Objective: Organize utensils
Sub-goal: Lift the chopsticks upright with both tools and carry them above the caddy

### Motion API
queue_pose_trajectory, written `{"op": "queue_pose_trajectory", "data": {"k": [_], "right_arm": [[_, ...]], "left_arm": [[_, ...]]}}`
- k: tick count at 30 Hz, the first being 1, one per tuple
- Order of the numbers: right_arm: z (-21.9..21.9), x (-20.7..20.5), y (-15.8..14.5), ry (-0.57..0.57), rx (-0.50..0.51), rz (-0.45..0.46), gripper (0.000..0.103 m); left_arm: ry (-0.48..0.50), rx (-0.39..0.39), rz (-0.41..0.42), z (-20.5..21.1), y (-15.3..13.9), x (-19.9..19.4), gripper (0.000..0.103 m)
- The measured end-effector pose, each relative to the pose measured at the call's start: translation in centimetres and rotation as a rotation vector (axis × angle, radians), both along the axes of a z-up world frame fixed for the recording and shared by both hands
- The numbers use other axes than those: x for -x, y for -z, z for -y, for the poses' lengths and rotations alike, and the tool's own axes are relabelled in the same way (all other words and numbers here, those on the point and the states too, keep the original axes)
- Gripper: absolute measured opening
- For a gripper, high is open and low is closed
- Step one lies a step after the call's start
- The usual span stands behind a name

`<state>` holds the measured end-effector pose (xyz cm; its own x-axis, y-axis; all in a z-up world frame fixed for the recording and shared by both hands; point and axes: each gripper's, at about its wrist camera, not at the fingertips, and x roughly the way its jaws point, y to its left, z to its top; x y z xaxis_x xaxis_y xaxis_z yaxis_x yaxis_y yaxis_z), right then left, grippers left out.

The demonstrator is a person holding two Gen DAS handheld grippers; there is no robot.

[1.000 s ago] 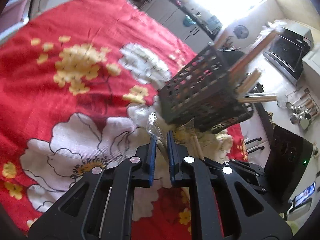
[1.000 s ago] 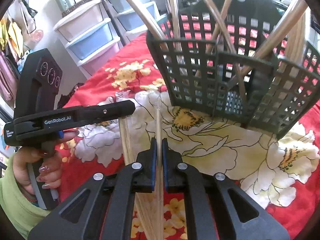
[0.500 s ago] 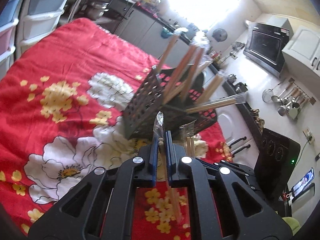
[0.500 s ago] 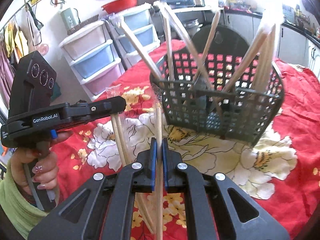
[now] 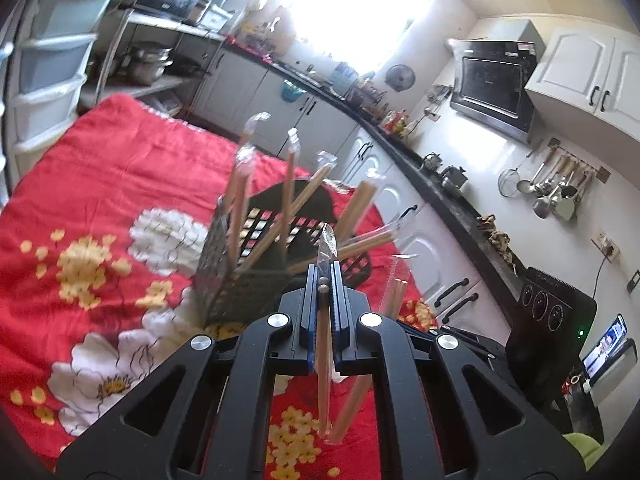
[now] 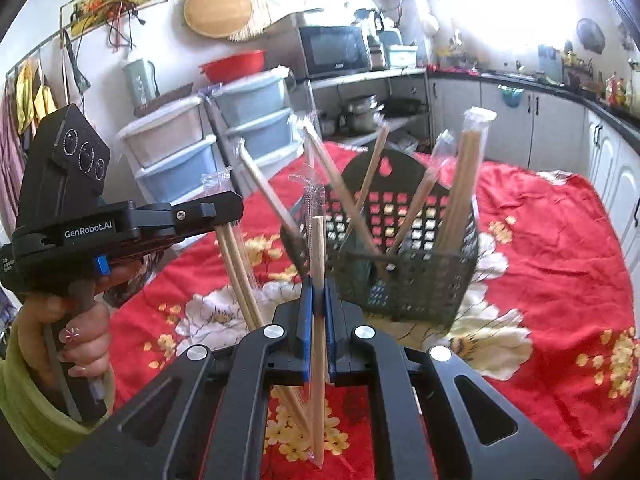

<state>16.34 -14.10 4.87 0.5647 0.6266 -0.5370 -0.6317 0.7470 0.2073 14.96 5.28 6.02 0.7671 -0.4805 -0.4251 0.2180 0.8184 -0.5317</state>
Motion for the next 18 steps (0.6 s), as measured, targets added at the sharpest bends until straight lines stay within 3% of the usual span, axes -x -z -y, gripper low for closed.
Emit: {"op": "queue_pose_trajectory", "data": {"k": [18], "right_arm": [[4.1,-0.6,-5.2,0.127,-0.095,0.164,0.006]], "left_arm": [[-0.026,-0.068,0.170,0.6,-7.0,-1.0,0.003]]}}
